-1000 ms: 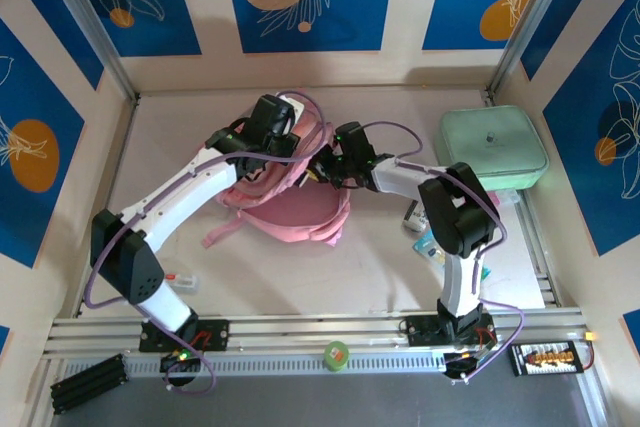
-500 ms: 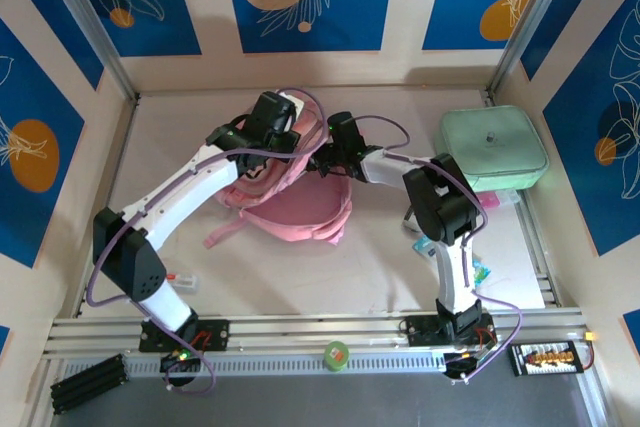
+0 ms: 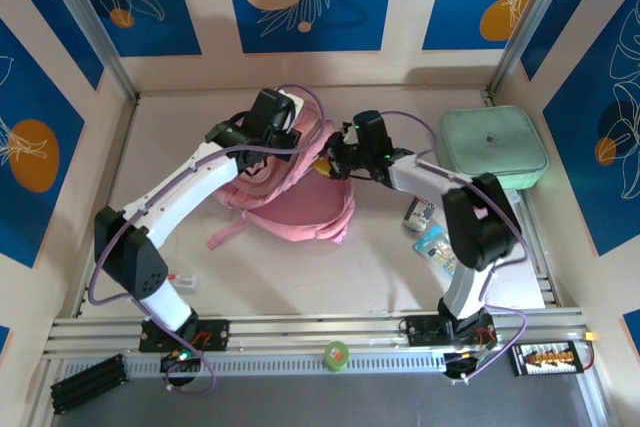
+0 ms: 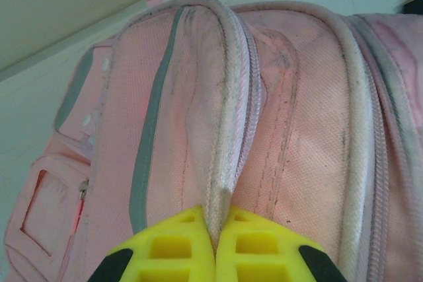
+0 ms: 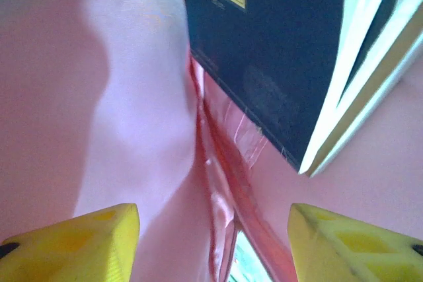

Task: Pack the student bag
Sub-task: Close the student bag at the center of the table.

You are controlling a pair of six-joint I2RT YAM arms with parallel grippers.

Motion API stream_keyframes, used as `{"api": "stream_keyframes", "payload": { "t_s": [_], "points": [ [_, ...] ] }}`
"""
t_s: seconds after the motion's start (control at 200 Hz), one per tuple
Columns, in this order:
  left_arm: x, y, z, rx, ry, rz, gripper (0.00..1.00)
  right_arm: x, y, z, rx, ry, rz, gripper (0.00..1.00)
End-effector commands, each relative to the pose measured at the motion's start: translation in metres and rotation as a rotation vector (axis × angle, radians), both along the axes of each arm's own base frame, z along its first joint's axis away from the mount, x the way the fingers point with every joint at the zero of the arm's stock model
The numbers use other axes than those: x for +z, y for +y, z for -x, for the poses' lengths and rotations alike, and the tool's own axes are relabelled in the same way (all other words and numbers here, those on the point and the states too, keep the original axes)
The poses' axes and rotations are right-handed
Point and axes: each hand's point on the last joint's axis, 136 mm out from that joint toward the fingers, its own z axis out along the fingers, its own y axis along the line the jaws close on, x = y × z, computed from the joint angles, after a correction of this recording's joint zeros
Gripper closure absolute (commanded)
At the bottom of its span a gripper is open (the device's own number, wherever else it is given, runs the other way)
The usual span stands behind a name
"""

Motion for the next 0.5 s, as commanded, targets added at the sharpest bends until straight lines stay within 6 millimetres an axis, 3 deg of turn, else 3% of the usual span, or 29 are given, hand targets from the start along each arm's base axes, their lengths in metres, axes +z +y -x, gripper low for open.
{"api": "stream_keyframes", "payload": {
  "t_s": [0.0, 0.165, 0.32, 0.405, 0.495],
  "points": [
    [0.038, -0.025, -0.014, -0.03, -0.084, 0.157, 0.93, -0.023, -0.031, 0.026, -0.015, 0.053, 0.116, 0.39],
    [0.02, -0.055, -0.016, -0.1, -0.018, 0.236, 0.93, -0.037, -0.085, 0.06, -0.094, 0.056, 0.369, 0.38],
    [0.0, -0.085, -0.022, -0.142, 0.038, 0.3, 0.91, -0.034, -0.127, 0.081, -0.18, 0.018, 0.493, 0.36],
    [-0.009, -0.096, -0.026, -0.148, 0.062, 0.316, 0.8, -0.029, -0.139, 0.088, -0.206, -0.012, 0.53, 0.35],
    [-0.014, -0.095, -0.03, -0.112, 0.071, 0.328, 0.65, -0.025, -0.144, 0.093, -0.215, -0.026, 0.549, 0.35]
  ]
}}
